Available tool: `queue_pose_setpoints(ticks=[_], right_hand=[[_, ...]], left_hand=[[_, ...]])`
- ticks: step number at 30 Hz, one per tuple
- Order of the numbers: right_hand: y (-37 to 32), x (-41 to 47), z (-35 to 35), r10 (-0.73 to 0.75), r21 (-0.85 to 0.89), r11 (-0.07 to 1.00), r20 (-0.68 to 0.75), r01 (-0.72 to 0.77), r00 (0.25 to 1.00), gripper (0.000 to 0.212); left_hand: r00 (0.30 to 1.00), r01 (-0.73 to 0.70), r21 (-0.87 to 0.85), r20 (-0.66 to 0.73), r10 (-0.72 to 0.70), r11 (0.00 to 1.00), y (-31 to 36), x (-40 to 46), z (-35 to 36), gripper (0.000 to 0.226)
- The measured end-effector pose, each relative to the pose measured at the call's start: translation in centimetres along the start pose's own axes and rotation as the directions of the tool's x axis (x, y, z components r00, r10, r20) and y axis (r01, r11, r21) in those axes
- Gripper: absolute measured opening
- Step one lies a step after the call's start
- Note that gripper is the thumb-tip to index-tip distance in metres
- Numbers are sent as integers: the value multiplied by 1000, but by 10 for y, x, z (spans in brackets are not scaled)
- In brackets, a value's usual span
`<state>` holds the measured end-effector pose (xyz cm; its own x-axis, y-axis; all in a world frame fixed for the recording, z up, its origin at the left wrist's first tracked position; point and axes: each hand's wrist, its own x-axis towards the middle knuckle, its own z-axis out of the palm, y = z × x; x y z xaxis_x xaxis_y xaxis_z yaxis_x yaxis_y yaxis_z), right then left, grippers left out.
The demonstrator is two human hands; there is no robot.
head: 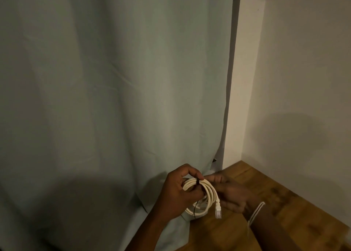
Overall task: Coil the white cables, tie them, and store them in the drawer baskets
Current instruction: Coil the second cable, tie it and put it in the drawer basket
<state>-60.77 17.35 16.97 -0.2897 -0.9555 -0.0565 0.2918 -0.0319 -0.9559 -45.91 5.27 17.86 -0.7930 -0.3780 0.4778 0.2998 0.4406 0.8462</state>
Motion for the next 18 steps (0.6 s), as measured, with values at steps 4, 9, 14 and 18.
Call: queue_pose_setpoints(ticks=[4,9,14,18], right_hand=[[0,6,-10,-2,-31,999,161,7,987,27],[-7,18,-17,-14,-259,962,268,86,963,31],[-12,24,-14,-70,-204,971,256,124,964,40],[-13,23,-7,-130,-146,977,186,158,974,26]], left_hand=[[992,-115,74,-42,119,991,1,0,3,27],[986,-164,52,-34,166,985,2,1,5,27],[977,-213,21,-11,214,977,0,7,0,18],[979,-202,40,24,202,979,5,10,2,17]])
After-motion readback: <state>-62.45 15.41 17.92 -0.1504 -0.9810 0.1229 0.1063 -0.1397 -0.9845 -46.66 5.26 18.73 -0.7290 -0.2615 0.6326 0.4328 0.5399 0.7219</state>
